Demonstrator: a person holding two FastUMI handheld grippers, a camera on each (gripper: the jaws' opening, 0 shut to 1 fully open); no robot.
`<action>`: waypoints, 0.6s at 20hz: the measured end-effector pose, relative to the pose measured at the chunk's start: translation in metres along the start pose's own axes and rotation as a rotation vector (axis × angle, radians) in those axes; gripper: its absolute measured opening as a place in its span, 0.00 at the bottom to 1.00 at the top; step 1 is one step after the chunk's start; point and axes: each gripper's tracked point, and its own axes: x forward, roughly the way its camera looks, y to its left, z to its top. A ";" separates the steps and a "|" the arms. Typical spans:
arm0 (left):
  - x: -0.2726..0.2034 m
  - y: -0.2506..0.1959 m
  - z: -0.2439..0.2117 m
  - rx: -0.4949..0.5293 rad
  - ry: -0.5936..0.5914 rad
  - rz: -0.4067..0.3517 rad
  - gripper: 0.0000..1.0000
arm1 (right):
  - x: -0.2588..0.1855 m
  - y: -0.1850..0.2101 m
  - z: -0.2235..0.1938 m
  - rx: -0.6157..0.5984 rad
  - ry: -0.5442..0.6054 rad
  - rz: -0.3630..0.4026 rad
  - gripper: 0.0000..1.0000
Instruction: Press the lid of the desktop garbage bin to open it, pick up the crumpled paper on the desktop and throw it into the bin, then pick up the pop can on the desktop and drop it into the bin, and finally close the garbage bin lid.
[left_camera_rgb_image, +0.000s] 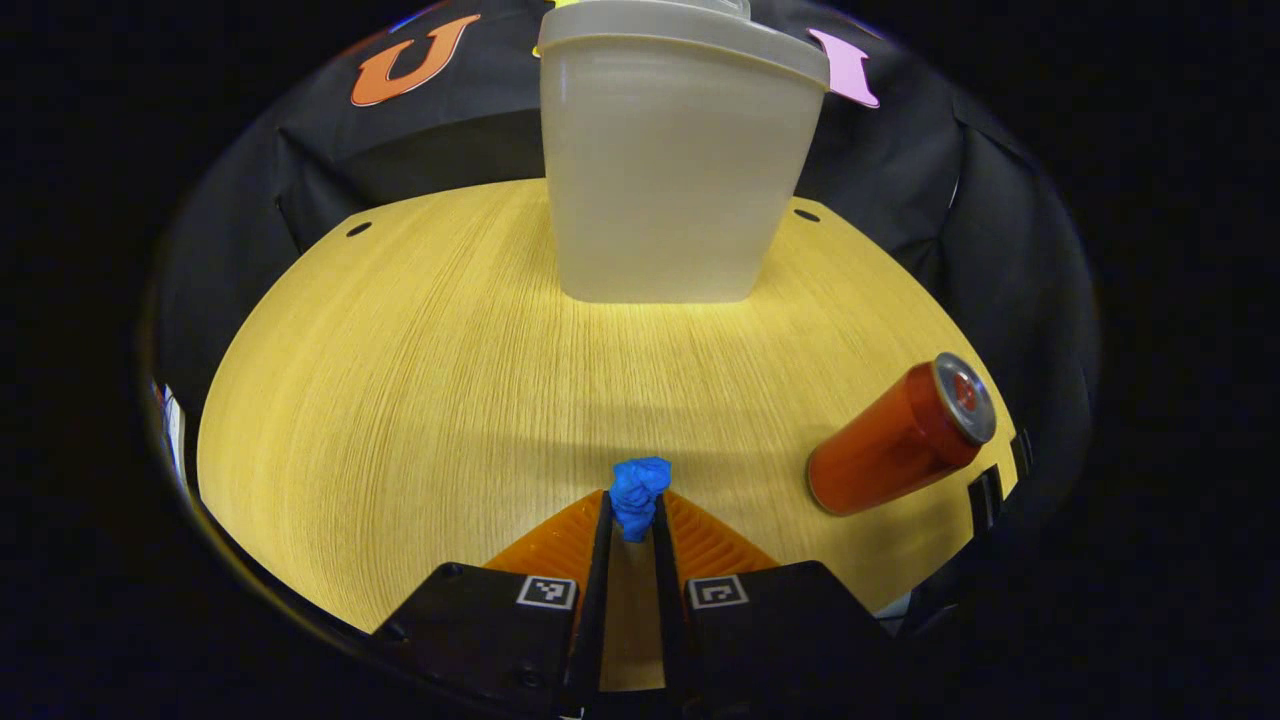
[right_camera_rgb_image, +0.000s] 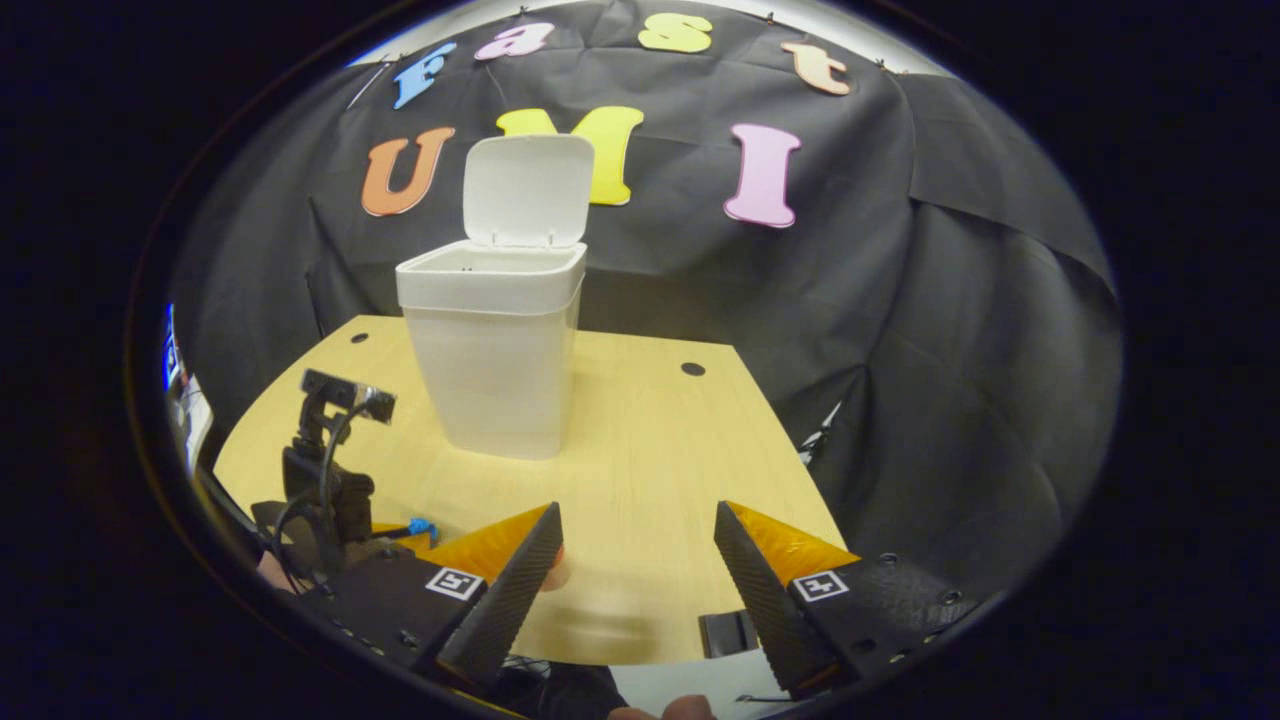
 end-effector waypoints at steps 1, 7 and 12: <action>-0.006 -0.002 0.016 0.004 -0.019 -0.003 0.26 | 0.000 0.003 -0.001 0.005 0.003 0.010 0.96; -0.045 0.001 0.087 -0.038 -0.192 -0.010 0.26 | 0.007 0.034 -0.034 0.006 0.055 0.108 0.96; -0.075 0.015 0.140 -0.022 -0.315 0.033 0.26 | 0.023 0.049 -0.063 -0.006 0.116 0.155 0.96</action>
